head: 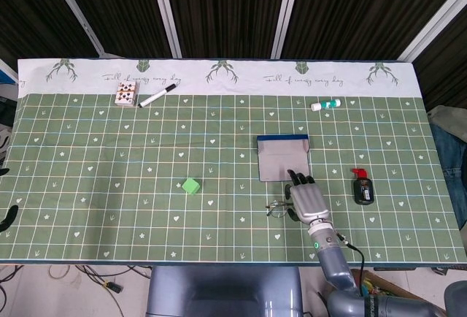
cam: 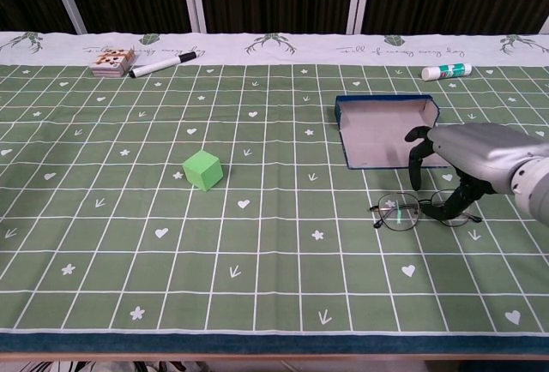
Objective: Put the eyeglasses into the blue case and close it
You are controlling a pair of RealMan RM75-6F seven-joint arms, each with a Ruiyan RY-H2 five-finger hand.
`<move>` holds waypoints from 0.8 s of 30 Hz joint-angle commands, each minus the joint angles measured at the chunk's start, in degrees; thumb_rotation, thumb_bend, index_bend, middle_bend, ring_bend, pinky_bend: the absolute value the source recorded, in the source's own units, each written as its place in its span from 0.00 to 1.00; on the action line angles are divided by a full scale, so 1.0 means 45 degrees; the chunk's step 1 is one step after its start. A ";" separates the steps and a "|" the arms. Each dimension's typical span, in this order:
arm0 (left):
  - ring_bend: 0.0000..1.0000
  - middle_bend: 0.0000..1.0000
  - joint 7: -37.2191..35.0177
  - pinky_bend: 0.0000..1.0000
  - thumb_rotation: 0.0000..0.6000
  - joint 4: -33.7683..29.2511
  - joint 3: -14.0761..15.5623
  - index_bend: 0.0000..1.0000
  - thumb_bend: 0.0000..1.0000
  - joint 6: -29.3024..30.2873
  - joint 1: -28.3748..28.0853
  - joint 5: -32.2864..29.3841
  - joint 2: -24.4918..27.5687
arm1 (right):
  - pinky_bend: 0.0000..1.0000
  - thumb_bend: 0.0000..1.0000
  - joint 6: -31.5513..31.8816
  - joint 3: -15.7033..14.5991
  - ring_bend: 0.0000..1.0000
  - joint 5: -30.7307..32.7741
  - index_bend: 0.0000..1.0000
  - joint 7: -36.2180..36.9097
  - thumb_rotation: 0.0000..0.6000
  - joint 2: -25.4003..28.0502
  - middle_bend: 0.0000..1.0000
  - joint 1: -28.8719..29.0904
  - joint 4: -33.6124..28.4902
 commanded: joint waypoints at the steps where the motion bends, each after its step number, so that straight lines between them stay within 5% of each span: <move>1: 0.00 0.00 -0.0007 0.00 1.00 0.0005 -0.0011 0.19 0.32 0.0004 0.0002 -0.0022 0.0001 | 0.20 0.38 -0.0017 -0.0008 0.15 0.0051 0.52 0.0018 1.00 -0.0026 0.10 0.0036 0.0049; 24: 0.00 0.00 0.0001 0.00 1.00 0.0008 -0.0056 0.19 0.32 0.0028 0.0013 -0.0094 0.0022 | 0.20 0.45 -0.0229 0.0037 0.16 0.0549 0.61 0.0343 1.00 -0.0007 0.11 0.0360 0.0136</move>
